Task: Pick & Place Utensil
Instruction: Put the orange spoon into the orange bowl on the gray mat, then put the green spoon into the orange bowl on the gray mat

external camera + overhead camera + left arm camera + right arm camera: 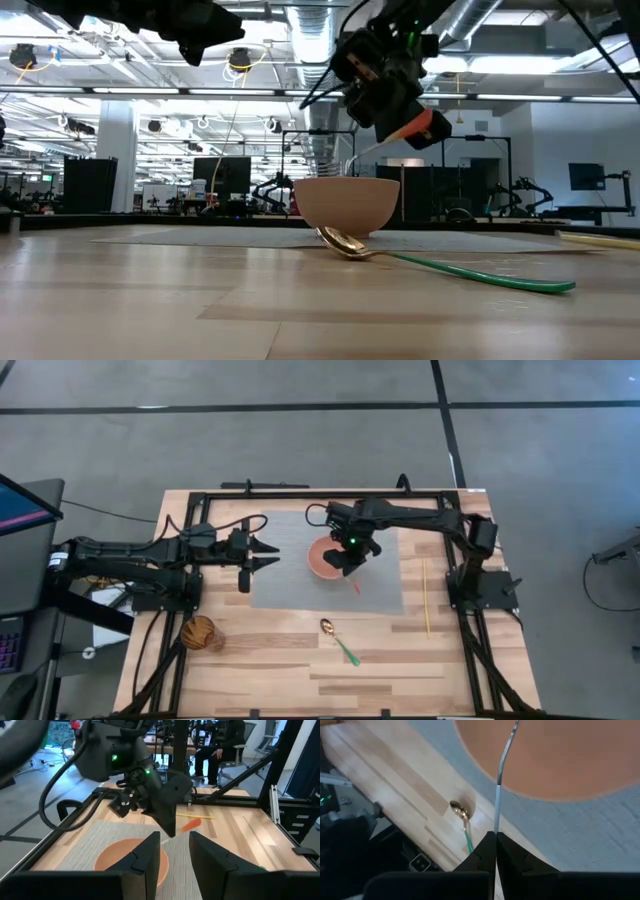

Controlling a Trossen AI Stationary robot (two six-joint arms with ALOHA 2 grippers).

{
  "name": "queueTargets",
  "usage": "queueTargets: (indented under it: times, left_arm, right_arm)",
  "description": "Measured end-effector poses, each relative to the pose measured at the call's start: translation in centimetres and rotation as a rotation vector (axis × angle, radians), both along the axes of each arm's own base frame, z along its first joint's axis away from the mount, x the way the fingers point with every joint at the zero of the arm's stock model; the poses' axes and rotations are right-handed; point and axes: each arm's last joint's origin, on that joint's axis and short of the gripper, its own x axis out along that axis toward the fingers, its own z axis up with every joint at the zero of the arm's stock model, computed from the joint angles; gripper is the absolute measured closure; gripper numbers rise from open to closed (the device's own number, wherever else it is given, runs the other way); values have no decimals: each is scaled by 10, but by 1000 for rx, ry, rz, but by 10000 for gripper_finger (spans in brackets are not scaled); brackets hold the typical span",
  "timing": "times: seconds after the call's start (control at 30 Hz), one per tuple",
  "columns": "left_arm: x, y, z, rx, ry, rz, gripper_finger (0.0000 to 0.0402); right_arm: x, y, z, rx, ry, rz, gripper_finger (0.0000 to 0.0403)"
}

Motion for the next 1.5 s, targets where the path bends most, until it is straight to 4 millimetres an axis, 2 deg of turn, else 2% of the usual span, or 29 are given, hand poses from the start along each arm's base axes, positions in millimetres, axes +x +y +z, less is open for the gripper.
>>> queueTargets:
  times: [0.2,0.37,0.77,0.97,1.13,1.27,1.37,1.5]
  left_arm:
    - [0,0,-2,-4,22,0,296]
    - [0,0,-2,-4,25,0,296]
    - [0,0,-3,-4,27,0,296]
    - [0,0,-3,-4,27,0,296]
    - [0,0,-3,-4,27,0,296]
    - [0,0,-3,-4,27,0,296]
    - [0,0,-3,-4,27,0,296]
    - [0,0,-3,-4,27,0,296]
  right_arm:
    - [2,-9,-11,44,4,26,402]
    - [1,-14,-11,34,-1,20,399]
    - [-3,-24,-12,-61,38,-32,352]
    - [-2,-28,-10,-76,9,-42,347]
    - [2,-24,12,-116,-62,-11,347]
    - [6,-8,47,-224,-140,26,348]
    - [5,16,77,-340,-189,57,348]
    - [-5,63,109,-517,-260,113,348]
